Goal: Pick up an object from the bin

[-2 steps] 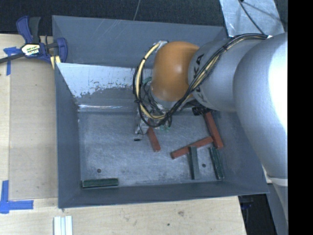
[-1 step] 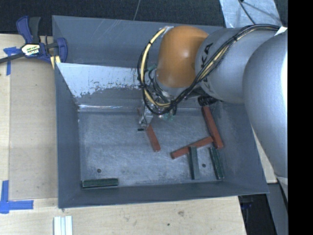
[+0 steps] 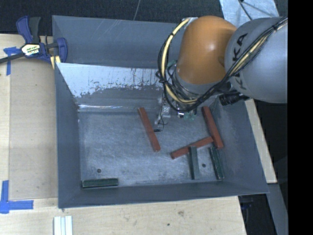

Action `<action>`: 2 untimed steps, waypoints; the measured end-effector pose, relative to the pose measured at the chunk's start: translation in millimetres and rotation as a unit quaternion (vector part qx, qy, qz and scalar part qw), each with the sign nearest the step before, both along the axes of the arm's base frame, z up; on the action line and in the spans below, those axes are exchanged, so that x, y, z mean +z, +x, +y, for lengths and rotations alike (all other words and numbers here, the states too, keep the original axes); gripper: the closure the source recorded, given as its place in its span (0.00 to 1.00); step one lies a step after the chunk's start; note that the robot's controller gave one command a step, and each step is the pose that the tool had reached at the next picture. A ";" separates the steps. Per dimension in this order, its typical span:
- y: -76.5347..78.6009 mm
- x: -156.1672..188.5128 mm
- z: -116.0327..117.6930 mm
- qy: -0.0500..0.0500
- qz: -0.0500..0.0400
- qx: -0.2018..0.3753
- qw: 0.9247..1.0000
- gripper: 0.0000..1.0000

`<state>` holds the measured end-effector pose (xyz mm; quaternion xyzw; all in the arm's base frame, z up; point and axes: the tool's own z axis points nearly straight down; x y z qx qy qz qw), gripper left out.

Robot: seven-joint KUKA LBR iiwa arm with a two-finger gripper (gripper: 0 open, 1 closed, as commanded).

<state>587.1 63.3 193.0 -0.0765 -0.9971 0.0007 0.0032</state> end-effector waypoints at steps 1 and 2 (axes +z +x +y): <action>6.1 61.1 -4.0 0.001 -0.004 0.002 1.000 1.00; 21.5 77.3 -28.8 0.001 -0.013 0.016 1.000 1.00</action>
Offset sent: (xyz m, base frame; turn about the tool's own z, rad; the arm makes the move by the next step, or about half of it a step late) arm 0.0359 -0.0645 0.0090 -0.0692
